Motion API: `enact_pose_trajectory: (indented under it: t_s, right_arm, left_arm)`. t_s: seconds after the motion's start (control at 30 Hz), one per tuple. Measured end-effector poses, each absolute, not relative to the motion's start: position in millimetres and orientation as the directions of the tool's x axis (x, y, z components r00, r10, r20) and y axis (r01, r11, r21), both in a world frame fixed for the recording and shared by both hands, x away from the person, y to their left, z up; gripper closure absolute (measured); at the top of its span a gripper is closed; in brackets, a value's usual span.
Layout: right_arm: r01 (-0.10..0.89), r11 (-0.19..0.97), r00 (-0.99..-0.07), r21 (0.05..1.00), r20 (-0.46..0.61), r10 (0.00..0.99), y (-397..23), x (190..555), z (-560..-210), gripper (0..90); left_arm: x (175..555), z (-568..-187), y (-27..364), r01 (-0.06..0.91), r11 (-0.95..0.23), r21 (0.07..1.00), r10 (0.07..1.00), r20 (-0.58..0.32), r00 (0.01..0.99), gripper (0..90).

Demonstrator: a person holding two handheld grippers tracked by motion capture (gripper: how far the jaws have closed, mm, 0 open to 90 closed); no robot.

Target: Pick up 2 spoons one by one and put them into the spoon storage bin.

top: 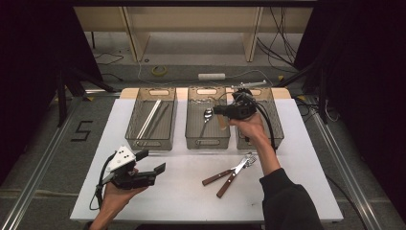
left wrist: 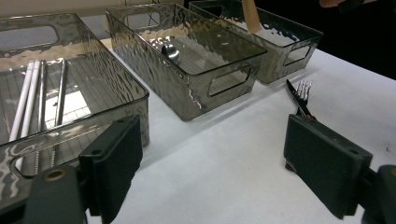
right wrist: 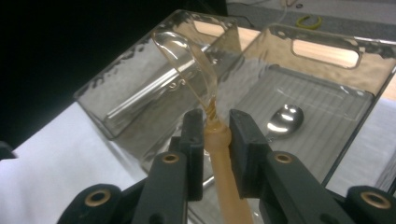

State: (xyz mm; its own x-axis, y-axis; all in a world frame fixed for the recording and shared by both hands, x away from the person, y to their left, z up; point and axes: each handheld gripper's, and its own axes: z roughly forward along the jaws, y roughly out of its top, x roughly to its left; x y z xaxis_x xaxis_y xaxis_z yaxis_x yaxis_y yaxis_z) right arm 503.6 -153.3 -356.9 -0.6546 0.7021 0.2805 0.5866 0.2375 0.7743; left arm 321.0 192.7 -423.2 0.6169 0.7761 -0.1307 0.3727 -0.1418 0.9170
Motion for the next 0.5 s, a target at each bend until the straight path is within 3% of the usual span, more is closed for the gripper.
enact_pose_trajectory:
  t_s: [0.5]
  right_arm:
    - [0.629,0.241,-0.599,0.739,0.263,0.756,-144.9,518.5,-376.8,77.1]
  left_arm:
    - [320.9,-422.6,193.4,0.368,-0.133,0.92,0.777,-0.134,0.615,19.0]
